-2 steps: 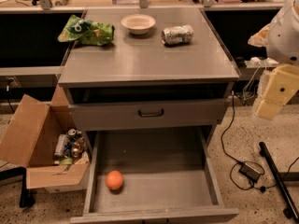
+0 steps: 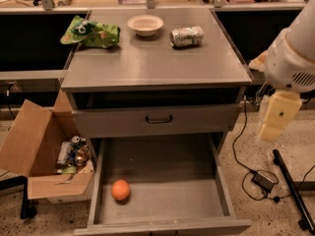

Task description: Pick orange from middle drawer and place on counter

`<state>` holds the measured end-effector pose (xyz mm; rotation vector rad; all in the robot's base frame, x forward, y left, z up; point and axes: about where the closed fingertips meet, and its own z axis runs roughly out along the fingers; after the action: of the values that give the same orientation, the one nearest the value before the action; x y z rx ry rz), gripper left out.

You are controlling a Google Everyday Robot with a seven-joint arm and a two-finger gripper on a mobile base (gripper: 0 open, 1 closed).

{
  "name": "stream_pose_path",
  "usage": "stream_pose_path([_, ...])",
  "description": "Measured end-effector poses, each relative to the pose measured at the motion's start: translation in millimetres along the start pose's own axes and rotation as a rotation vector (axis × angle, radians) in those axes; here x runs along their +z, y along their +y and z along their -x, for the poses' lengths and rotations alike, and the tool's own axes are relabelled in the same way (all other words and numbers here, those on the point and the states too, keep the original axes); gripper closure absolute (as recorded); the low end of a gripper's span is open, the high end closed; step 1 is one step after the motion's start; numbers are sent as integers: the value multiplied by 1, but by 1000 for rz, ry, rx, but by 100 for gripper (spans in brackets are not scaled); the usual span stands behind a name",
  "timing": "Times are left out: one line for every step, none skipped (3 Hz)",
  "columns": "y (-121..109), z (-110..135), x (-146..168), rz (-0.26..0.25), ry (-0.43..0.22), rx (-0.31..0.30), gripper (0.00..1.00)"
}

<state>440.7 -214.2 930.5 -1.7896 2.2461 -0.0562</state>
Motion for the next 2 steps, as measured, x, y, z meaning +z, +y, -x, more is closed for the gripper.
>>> stream_pose_path([25,-1,68,81,25,-33,0])
stream_pose_path([78,12,165,187,-25,-59,0])
